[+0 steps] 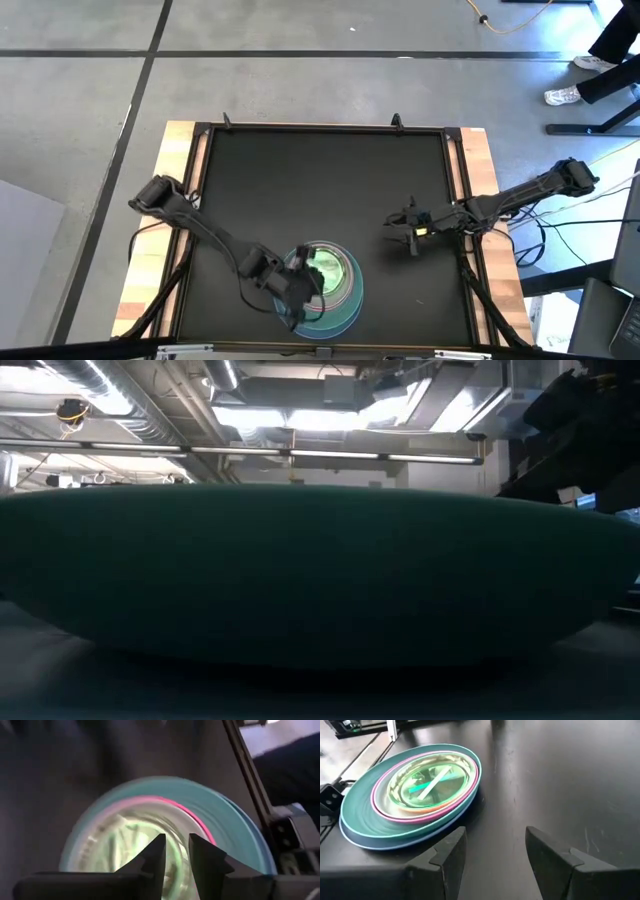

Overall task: Stack plastic plates
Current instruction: Return to Home Position

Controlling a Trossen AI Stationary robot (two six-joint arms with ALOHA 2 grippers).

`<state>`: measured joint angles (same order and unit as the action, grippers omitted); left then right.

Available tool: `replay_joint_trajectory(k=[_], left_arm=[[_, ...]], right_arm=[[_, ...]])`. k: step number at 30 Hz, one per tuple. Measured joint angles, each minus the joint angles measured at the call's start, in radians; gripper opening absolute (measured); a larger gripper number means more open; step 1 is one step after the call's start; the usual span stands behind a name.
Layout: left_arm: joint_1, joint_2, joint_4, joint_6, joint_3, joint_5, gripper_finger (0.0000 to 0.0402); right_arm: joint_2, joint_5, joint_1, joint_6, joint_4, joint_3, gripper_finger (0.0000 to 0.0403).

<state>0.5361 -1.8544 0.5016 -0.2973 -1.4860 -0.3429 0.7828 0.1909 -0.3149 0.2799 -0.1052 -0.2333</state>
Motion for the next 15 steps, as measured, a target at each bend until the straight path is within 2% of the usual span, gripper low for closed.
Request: replay_joint_trajectory(k=[4, 7, 15], left_arm=[[-0.042, 0.072, -0.042, 0.085, 0.025, -0.009, 0.0071], [-0.076, 0.15, -0.108, 0.109, 0.107, -0.002, 0.0063], [-0.164, 0.444, -0.403, 0.107, 0.509, 0.0, 0.0044]], right_arm=[[0.018, 0.003, 0.0, -0.035, -0.03, 0.0, 0.0198], [0.018, 0.028, 0.0, -0.047, -0.03, 0.0, 0.0198], [0.014, 0.101, 0.001, -0.087, -0.031, 0.0, 0.0198]])
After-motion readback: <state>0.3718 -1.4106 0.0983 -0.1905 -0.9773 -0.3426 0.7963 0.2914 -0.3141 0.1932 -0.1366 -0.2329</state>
